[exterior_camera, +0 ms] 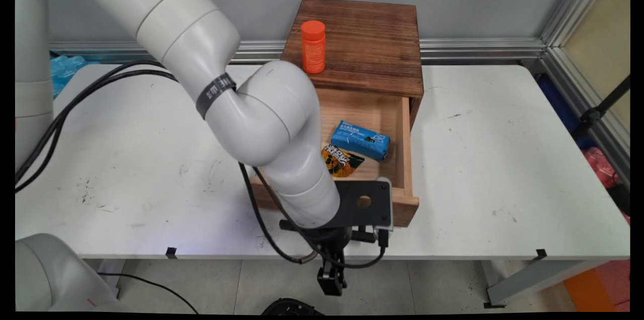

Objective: Open the drawer

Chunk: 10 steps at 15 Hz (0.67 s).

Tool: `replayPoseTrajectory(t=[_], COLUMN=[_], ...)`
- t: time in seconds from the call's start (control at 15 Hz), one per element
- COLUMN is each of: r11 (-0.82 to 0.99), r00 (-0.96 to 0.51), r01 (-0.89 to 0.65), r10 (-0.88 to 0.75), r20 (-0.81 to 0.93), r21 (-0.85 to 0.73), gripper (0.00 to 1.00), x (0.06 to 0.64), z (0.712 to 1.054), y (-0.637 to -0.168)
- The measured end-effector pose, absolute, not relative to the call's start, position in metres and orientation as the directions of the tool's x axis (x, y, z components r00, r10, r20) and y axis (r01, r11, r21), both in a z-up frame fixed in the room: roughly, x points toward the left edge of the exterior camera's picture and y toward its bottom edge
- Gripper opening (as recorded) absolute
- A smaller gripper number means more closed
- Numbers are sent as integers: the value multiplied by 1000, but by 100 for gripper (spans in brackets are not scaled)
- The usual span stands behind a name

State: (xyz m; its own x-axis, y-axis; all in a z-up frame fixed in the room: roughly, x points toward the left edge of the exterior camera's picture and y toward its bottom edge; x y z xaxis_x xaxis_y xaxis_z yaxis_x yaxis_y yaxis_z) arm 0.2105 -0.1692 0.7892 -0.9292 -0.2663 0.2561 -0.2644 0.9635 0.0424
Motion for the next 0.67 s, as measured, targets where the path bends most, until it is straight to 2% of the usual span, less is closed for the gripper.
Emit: replayPoseTrajectory(t=[0.67], r11=[965], r00=[-929], r01=[-256], r10=[-262], r20=[261], r21=[60], gripper=[100], x=[208], z=[795], y=[-146])
